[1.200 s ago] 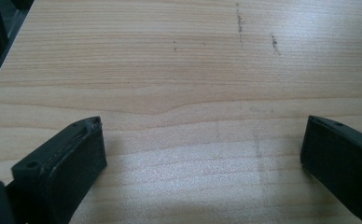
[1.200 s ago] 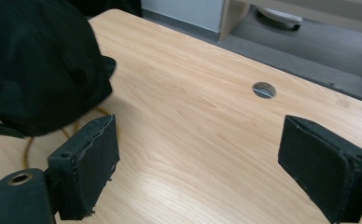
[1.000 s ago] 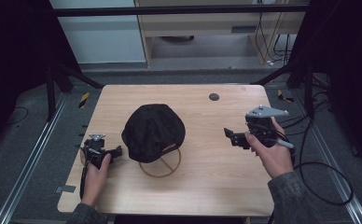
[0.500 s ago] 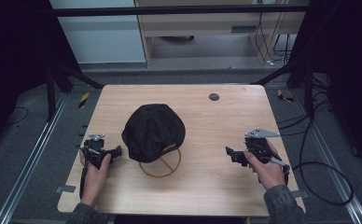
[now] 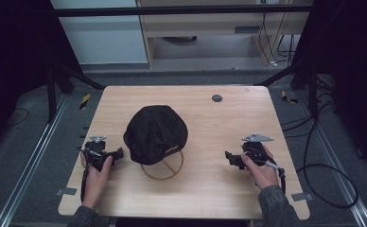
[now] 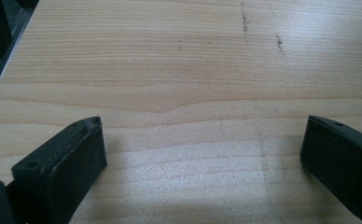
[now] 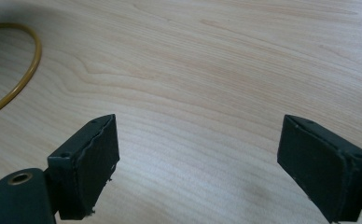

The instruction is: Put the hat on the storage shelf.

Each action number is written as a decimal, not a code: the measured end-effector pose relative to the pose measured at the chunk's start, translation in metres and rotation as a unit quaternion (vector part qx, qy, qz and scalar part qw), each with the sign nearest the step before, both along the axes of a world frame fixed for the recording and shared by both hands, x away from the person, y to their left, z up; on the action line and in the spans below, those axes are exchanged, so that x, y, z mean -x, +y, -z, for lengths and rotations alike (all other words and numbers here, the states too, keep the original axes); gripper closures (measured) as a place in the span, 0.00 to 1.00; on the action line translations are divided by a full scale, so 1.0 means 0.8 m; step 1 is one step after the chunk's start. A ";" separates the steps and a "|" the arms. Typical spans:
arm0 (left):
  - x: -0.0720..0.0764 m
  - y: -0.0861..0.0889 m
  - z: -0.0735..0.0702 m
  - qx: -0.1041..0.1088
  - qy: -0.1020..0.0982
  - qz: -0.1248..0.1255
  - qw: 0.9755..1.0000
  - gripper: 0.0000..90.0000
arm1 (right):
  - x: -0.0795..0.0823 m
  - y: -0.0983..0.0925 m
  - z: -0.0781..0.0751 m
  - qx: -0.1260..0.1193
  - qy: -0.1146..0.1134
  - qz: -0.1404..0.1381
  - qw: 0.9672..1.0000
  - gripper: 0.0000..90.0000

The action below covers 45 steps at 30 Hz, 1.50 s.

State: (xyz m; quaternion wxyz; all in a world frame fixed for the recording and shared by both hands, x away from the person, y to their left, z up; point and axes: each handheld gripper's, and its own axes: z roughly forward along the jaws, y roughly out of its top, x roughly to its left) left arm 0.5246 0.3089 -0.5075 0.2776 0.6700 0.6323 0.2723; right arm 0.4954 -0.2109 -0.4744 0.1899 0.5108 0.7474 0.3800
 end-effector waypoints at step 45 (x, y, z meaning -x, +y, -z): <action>-0.002 0.002 0.000 0.000 0.000 0.001 1.000 0.00 | -0.035 0.046 0.045 0.006 0.001 0.025 1.000 0.10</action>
